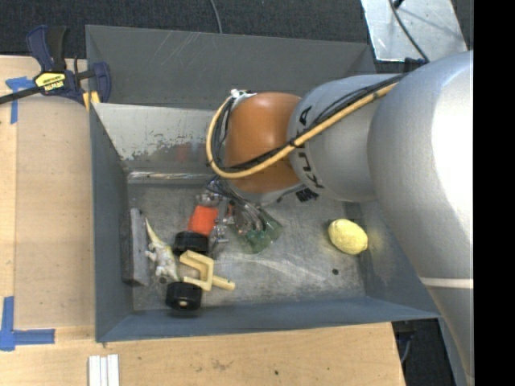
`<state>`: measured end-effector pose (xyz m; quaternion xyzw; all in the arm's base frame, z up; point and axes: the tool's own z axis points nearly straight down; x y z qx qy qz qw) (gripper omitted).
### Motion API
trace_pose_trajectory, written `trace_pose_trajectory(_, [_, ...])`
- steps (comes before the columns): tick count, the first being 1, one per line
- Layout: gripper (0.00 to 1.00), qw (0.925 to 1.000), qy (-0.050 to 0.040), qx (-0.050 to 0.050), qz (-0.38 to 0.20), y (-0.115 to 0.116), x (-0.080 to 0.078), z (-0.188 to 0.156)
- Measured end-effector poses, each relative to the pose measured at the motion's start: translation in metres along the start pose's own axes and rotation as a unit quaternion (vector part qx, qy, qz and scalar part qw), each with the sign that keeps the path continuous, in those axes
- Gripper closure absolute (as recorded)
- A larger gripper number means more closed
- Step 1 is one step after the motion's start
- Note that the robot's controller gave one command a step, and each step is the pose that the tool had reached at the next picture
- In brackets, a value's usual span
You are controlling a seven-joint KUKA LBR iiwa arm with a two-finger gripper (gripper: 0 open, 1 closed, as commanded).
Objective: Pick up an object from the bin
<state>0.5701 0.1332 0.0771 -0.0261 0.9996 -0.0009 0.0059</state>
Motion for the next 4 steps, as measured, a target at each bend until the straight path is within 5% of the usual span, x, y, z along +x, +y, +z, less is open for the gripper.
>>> trace_pose_trajectory(1, [1.0,1.0,0.0,0.0,0.0,0.0,0.0,0.0])
trace_pose_trajectory(2, [1.0,1.0,0.0049,-0.001,0.008,0.009,0.006,-0.116])
trace_pose_trajectory(3, [1.0,0.9999,0.0051,-0.001,0.009,0.009,0.006,-0.116])
trace_pose_trajectory(4, [1.0,0.9998,0.0074,-0.001,-0.017,0.002,-0.013,-0.159])
